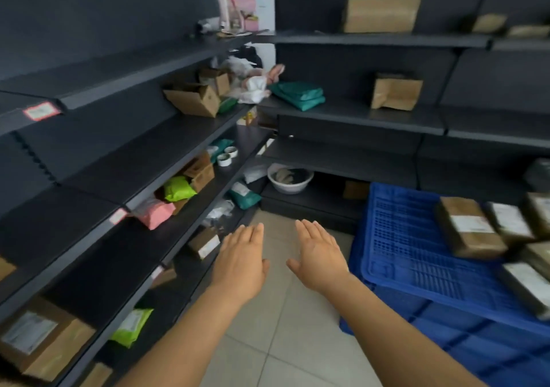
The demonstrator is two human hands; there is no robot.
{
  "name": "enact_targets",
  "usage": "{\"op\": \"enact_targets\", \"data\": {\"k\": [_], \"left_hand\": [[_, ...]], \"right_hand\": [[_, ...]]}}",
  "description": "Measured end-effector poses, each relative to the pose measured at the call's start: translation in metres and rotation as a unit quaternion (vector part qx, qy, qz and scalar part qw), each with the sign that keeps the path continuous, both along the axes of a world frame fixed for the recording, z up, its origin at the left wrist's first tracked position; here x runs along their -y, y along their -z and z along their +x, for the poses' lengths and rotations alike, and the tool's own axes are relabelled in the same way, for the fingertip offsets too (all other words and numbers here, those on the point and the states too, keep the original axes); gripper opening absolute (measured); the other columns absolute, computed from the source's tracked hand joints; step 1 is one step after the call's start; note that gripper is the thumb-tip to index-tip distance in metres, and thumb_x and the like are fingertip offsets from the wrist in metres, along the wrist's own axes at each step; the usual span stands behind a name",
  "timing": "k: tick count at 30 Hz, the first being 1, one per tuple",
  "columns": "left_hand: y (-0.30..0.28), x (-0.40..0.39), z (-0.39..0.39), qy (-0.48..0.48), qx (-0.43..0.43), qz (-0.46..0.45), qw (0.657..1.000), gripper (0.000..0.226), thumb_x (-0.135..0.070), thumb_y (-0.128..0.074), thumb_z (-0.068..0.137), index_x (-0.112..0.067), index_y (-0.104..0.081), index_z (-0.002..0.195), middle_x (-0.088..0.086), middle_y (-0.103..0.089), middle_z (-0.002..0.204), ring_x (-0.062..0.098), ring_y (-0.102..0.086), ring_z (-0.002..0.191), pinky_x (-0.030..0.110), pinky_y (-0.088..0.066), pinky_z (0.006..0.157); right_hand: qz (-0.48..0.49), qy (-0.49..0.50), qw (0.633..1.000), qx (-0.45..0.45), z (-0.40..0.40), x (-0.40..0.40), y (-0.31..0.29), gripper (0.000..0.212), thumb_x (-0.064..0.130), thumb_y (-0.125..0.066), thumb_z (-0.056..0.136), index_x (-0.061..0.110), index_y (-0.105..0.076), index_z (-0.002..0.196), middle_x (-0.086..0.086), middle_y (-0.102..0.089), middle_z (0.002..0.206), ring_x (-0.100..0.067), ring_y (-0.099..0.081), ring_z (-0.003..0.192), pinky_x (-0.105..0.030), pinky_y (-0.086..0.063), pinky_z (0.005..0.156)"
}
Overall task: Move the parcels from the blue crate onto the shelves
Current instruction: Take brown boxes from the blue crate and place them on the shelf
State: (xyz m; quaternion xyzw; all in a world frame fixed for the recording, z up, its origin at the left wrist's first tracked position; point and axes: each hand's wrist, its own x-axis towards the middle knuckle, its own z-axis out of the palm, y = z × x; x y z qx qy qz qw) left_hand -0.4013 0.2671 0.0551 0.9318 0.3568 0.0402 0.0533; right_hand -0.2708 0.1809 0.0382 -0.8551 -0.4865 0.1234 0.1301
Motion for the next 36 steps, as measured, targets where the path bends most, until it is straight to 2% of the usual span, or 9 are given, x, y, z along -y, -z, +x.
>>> {"op": "enact_targets", "data": {"k": [12, 20, 28, 36], "left_hand": [[0.026, 0.153, 0.196, 0.118, -0.016, -0.039, 0.992, 0.072, -0.038, -0.049, 0.097, -0.016, -0.010, 0.153, 0.000, -0.023, 0.157, 0.019, -0.015, 0.146, 0.032, -0.014, 0.117], [0.046, 0.234, 0.298, 0.189, -0.022, -0.063, 0.980, 0.071, -0.038, -0.049, 0.097, -0.015, -0.013, 0.153, 0.000, -0.026, 0.156, 0.019, -0.019, 0.145, 0.033, -0.017, 0.119], [0.062, 0.269, 0.382, 0.242, -0.041, -0.084, 0.966, 0.071, -0.039, -0.047, 0.098, -0.015, -0.009, 0.154, 0.000, -0.025, 0.156, 0.018, -0.020, 0.145, 0.034, -0.016, 0.118], [0.095, 0.257, 0.476, 0.240, -0.089, -0.117, 0.959, 0.073, -0.042, -0.045, 0.099, -0.015, -0.007, 0.154, 0.003, -0.028, 0.155, 0.023, -0.027, 0.142, 0.037, -0.023, 0.117]], "right_hand": [[-0.035, 0.130, 0.991, -0.028, 0.169, 0.188, 0.023, 0.081, 0.039, -0.051, 0.097, 0.016, 0.001, 0.155, 0.000, 0.000, 0.162, -0.020, 0.004, 0.149, -0.038, -0.006, 0.121], [-0.044, 0.206, 0.977, -0.040, 0.252, 0.287, 0.030, 0.082, 0.041, -0.051, 0.096, 0.016, 0.000, 0.155, -0.001, -0.002, 0.162, -0.020, 0.003, 0.149, -0.038, -0.007, 0.121], [-0.039, 0.281, 0.957, -0.068, 0.317, 0.335, 0.050, 0.083, 0.042, -0.052, 0.095, 0.015, -0.001, 0.155, -0.001, -0.004, 0.162, -0.020, -0.001, 0.149, -0.039, -0.010, 0.121], [-0.049, 0.326, 0.939, -0.102, 0.405, 0.332, 0.075, 0.082, 0.040, -0.053, 0.095, 0.014, -0.003, 0.155, -0.003, -0.007, 0.162, -0.021, -0.006, 0.149, -0.036, -0.011, 0.121]]}}
